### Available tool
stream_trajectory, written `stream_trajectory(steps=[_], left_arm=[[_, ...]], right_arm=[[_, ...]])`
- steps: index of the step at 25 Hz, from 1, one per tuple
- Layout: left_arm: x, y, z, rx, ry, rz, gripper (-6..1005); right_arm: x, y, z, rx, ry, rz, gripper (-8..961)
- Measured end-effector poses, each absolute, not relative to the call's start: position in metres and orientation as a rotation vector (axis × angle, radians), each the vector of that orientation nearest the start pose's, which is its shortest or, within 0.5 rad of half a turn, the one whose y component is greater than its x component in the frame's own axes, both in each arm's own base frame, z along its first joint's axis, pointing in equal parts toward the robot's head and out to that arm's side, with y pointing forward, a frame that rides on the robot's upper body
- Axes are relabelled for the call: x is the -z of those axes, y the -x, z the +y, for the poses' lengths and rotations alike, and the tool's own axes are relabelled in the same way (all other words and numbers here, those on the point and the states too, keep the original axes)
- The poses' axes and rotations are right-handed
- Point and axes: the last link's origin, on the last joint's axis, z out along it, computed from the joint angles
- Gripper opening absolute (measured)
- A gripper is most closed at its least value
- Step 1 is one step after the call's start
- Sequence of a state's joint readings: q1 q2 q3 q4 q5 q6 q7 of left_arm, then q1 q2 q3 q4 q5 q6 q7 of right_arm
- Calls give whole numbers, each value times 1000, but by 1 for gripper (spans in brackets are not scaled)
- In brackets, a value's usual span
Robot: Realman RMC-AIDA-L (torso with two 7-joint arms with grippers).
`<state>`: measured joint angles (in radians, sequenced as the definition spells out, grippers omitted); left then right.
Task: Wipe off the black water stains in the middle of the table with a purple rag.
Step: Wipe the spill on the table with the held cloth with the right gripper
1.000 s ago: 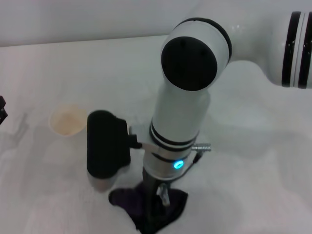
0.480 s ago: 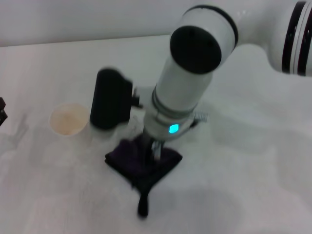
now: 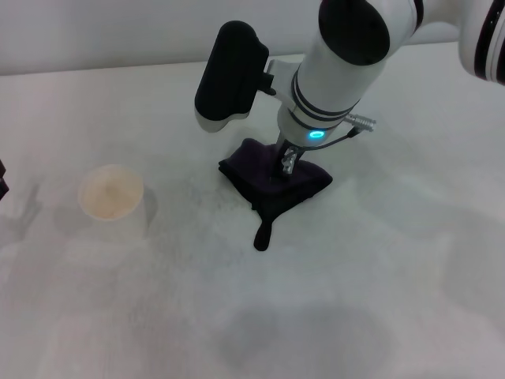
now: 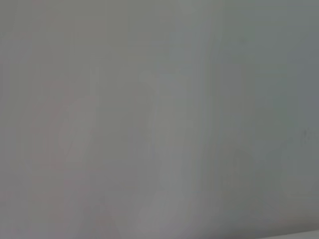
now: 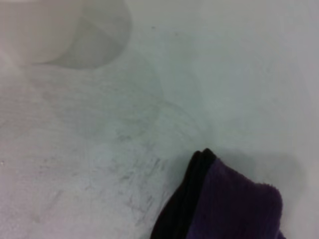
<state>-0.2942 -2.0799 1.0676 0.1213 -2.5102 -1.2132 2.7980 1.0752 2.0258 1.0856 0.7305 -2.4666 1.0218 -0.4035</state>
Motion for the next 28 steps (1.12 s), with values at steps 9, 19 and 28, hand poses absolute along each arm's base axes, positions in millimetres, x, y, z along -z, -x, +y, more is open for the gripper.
stream_trajectory(steps=[9, 19, 28], left_arm=[[6, 370, 287, 606, 1747, -561, 878], [6, 368, 288, 607, 1756, -555, 877], [6, 369, 286, 604, 1753, -557, 878]], right_arm=[[137, -121, 345, 873, 2800, 242, 96], [149, -111, 285, 964, 3146, 166, 95], [145, -112, 322, 847, 2994, 260, 100]])
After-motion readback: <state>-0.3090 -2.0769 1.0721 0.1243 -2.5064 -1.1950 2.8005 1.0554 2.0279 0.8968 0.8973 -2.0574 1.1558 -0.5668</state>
